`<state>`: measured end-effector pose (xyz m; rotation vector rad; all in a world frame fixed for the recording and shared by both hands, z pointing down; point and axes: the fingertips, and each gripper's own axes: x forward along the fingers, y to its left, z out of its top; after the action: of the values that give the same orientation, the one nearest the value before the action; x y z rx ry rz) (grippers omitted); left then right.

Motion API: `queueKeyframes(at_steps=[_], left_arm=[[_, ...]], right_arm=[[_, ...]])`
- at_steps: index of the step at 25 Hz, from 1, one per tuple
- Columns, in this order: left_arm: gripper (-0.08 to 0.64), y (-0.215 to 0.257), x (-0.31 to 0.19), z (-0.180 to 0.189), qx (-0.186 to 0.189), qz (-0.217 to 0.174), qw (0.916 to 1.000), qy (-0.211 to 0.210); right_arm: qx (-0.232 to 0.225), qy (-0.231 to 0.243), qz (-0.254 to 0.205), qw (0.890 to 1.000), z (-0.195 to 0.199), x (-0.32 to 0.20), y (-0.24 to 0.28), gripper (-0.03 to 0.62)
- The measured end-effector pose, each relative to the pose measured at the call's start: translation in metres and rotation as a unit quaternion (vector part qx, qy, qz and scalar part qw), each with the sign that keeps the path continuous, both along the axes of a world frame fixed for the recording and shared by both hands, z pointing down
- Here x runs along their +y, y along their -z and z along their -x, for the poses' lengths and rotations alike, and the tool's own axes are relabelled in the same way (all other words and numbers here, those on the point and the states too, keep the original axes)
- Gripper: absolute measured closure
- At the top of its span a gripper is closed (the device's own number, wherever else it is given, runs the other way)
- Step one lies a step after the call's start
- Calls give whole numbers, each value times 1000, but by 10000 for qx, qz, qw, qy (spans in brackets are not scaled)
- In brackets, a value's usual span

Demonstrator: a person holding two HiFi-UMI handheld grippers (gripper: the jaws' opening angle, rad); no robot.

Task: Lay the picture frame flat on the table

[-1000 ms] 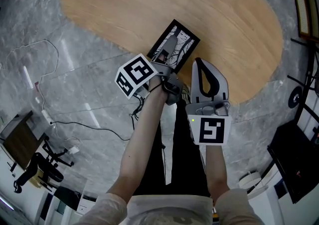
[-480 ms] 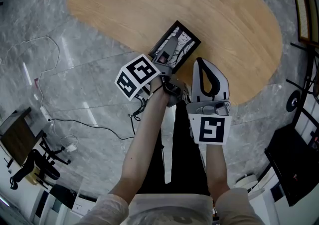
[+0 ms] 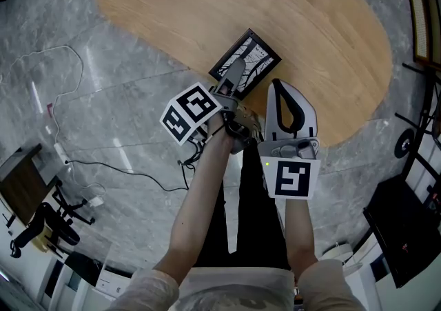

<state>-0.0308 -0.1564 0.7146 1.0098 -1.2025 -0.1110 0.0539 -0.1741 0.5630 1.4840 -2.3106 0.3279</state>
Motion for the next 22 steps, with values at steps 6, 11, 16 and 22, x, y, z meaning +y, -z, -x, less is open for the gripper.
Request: queueKeyframes(at_steps=[6,11,16,22], left_arm=[[5,-1,9,5,-47,45,10000,14],[5,3,10,11,-66,23,10000,43],[5,12,1,25,-208,-205,9995,150],[6,41,-20,37,-378,-782,9962,-49]], right_arm=[[43,85,18,10000,5,4,-1,586],[47,131,-10,9999,8,3,3,586],[81,197,-114,9997,15,-1,7,586],[72,246,-201,9995,27,-9,24,586]])
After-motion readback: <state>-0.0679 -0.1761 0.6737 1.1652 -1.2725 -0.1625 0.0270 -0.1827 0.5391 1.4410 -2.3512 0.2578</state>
